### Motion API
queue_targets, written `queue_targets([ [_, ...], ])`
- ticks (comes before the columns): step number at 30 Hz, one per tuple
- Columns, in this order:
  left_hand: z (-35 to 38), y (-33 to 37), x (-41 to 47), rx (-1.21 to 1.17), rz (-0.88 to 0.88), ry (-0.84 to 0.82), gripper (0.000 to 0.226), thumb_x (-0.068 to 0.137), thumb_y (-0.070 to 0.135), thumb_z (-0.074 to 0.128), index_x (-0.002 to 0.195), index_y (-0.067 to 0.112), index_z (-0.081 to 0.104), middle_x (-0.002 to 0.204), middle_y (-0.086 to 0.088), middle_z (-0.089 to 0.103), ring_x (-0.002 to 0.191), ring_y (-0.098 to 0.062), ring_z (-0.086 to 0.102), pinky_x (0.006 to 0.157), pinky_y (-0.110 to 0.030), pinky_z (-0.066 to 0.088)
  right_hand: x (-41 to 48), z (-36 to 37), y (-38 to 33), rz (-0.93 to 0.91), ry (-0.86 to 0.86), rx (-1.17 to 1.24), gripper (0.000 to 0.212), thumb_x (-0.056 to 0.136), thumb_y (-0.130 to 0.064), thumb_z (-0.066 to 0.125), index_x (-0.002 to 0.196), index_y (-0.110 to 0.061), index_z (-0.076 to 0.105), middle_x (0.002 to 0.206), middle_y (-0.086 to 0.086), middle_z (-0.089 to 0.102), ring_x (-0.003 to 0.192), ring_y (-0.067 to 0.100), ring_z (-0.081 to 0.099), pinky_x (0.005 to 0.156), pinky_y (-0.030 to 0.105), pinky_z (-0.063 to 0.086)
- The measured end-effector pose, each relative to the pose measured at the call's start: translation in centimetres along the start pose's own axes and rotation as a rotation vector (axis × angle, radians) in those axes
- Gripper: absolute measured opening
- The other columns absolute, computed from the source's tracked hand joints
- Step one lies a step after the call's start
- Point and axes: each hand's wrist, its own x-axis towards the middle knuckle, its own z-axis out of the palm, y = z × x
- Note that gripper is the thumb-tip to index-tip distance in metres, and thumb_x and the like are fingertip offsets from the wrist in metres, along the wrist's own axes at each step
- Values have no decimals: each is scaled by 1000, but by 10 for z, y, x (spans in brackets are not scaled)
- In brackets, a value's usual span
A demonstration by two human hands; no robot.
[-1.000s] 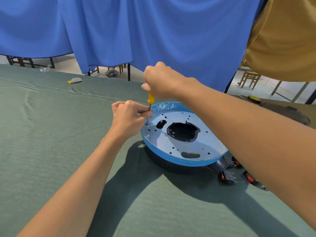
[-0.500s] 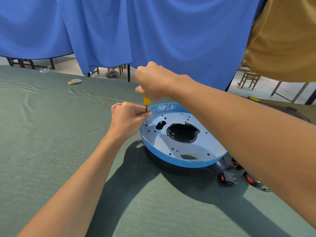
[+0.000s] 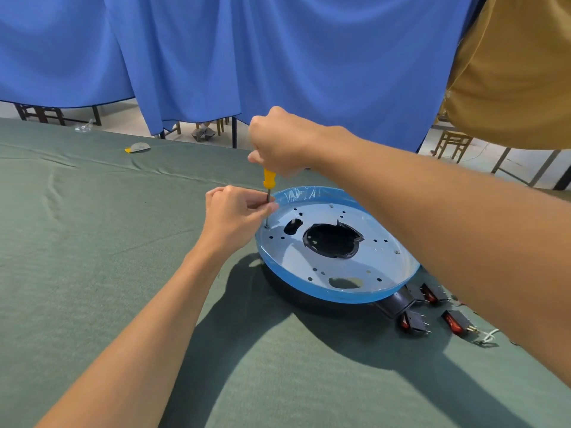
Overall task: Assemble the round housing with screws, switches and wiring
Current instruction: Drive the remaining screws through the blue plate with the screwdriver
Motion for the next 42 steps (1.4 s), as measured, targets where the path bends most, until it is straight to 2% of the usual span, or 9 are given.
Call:
queue_targets([
  [3,1,1,-1,-43,-22,70,11,77,20,81,87,14,80,83,-1,77,83,-17,72,97,-43,48,-1,7,-3,31,27,21,41,101,-35,44,66,-21,27,75,1,29,59,18,37,62,38,40],
  [6,0,0,1,-32,-48,41,6,79,20,79,85,18,80,77,0,76,83,-21,70,93,-41,50,-4,-5,-7,-8,-49,5,38,95,-40,52,67,-21,36,70,1,40,57,20,54,58,33,43],
  [9,-3,-1,3,-10,-37,-16,7,85,19,73,86,20,80,82,4,77,82,-13,68,95,-41,48,-4,-16,-12,-77,-150,-18,17,88,-22,64,80,-21,49,73,1,48,63,25,66,58,34,52],
  [12,-2,-1,1,8,-8,-78,14,91,15,66,96,16,79,89,5,76,64,2,60,89,-39,48,-5,-13,-12,-65,-112,-50,28,87,-8,59,68,-20,43,65,3,48,63,28,61,63,39,55],
  [15,0,1,0,-49,-26,-43,14,87,17,72,99,13,78,91,4,76,83,-2,69,87,-28,54,-7,-8,-11,-28,-77,-88,31,89,-4,54,65,-16,38,68,6,40,48,25,49,46,30,44],
  [20,-1,2,0,-41,-34,67,13,76,20,83,86,12,80,78,2,76,70,-7,69,75,-29,56,-7,-7,-12,15,-119,-115,30,94,-2,45,67,-15,38,66,5,42,31,11,47,39,18,30],
  [29,-2,-3,-2,-101,-58,51,15,74,19,84,88,17,80,74,14,71,72,6,68,77,-19,56,-9,-14,-15,-44,-122,-14,31,79,-7,71,69,-23,46,83,0,49,72,20,57,70,40,55],
  [32,-1,-4,-1,-115,-63,42,14,74,18,84,87,18,79,75,13,72,72,6,68,76,-16,55,-11,-20,-14,-33,-170,-5,29,76,-6,75,70,-25,54,89,4,56,83,23,61,64,34,52],
  [42,1,-5,0,50,11,34,8,81,24,78,85,17,80,76,-1,76,78,-19,69,89,-47,49,-6,-2,-10,26,-90,-6,34,97,-24,55,68,-16,39,70,4,43,44,16,54,47,25,42],
])
